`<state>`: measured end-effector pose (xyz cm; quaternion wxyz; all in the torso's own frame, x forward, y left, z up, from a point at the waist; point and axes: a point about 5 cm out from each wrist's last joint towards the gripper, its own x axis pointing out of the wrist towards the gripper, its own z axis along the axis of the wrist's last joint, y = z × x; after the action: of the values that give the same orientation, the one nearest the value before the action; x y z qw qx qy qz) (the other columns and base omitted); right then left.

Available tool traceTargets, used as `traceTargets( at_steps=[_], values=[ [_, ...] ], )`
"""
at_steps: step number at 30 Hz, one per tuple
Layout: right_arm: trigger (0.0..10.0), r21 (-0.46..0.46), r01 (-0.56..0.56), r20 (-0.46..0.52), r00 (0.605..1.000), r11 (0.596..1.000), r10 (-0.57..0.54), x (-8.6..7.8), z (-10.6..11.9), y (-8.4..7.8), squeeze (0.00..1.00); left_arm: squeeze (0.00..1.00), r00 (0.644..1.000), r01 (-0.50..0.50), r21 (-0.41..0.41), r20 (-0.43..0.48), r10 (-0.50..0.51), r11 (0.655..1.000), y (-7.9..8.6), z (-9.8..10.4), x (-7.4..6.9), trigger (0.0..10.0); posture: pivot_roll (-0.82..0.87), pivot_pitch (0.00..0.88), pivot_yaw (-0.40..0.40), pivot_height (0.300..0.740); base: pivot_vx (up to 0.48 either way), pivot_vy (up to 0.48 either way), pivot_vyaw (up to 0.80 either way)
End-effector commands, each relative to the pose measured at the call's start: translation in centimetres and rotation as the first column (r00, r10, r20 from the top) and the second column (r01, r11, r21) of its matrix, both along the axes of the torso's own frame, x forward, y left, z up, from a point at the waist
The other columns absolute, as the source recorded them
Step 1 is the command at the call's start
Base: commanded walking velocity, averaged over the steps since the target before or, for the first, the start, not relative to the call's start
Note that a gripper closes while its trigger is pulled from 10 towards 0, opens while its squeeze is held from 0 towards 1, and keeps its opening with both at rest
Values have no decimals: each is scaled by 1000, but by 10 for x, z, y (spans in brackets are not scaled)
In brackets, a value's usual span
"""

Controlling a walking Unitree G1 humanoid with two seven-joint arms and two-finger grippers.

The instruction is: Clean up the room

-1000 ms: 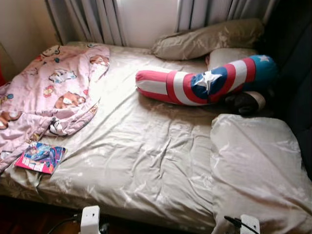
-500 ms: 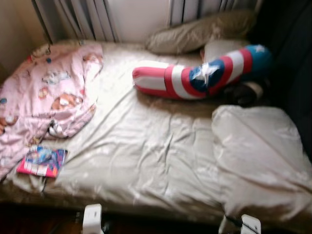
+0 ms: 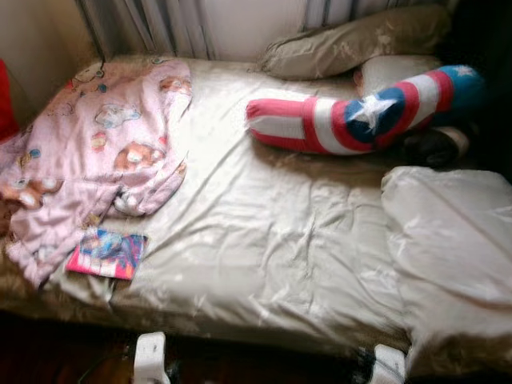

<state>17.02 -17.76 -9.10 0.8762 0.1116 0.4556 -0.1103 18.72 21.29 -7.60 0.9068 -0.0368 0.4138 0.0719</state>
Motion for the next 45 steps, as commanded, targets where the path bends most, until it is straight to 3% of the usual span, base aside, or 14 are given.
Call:
traceTargets(
  at_steps=[1, 20, 45],
  values=[
    [10000, -13, 14, -25, 1000, 1000, -15, -8, -2, -10, 0, 0, 1000, 8, 2, -22, -8, 1000, -1, -2, -4, 10000, 64, 148, -6, 740, 0, 341, 0],
    [10000, -19, 9, -23, 1000, 1000, -9, -10, -2, -19, 0, 0, 1000, 9, 1, -19, -9, 1000, -1, -2, -4, 10000, 66, 150, -5, 740, 0, 343, 0],
    [10000, -41, -22, -66, 998, 999, 19, -33, -6, -42, 0, 0, 999, 18, 1, -31, -18, 1000, 0, -5, -10, 10000, 64, 117, -3, 740, 0, 344, 0]
  ],
)
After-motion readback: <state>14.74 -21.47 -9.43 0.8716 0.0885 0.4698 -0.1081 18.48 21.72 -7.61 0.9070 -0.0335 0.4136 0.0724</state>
